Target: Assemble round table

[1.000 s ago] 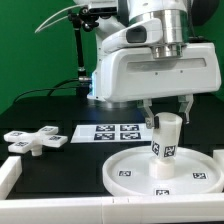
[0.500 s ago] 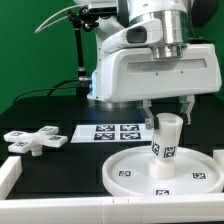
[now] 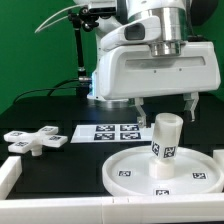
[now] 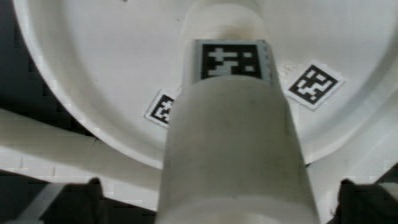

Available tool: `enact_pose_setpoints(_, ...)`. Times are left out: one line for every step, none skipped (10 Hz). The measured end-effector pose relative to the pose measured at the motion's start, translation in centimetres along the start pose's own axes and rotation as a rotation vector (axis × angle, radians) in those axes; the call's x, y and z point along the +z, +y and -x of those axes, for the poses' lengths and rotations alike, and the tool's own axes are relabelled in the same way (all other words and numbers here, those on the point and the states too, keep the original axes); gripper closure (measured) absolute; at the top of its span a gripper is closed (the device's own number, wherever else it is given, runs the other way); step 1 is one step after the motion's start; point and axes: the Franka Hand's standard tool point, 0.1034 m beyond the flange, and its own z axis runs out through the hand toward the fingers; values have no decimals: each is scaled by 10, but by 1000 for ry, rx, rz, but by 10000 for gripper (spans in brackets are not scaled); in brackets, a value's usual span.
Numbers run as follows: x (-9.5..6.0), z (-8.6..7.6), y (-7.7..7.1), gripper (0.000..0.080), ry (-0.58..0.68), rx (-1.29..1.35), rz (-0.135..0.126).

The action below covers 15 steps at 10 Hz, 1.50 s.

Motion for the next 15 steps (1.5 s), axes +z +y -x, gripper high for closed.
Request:
enact_pose_setpoints(-3, -1, 2, 151, -2, -1, 0)
enact_pose_setpoints(-7, -3, 7, 151, -10, -11, -1)
enact_pose_setpoints(-11, -6, 9, 151, -12, -9, -1)
enact_pose_setpoints(-9, -5, 8, 151, -13, -10, -2)
enact_pose_setpoints(-7, -3, 6, 151, -26, -8, -9)
enact_pose_setpoints(-7, -4, 4, 151, -44, -11, -18)
enact_pose_setpoints(-7, -4, 6, 151, -39, -12, -15)
enact_pose_setpoints(-1, 3, 10, 151, -56, -37, -20)
enact_pose_setpoints(0, 10, 5, 151, -154, -24, -59)
enact_pose_setpoints(-2, 4, 2, 151, -201, -33, -75)
enact_pose_setpoints(0, 6, 2, 151, -241, -33, -92)
enact_pose_setpoints(3, 11, 1, 151, -329, -35, -126)
enact_pose_setpoints(3, 10, -2, 151, -382, -32, -142)
enact_pose_setpoints(3, 11, -6, 151, -424, -36, -160)
enact_pose_setpoints(2, 14, -11, 151, -491, -36, -180)
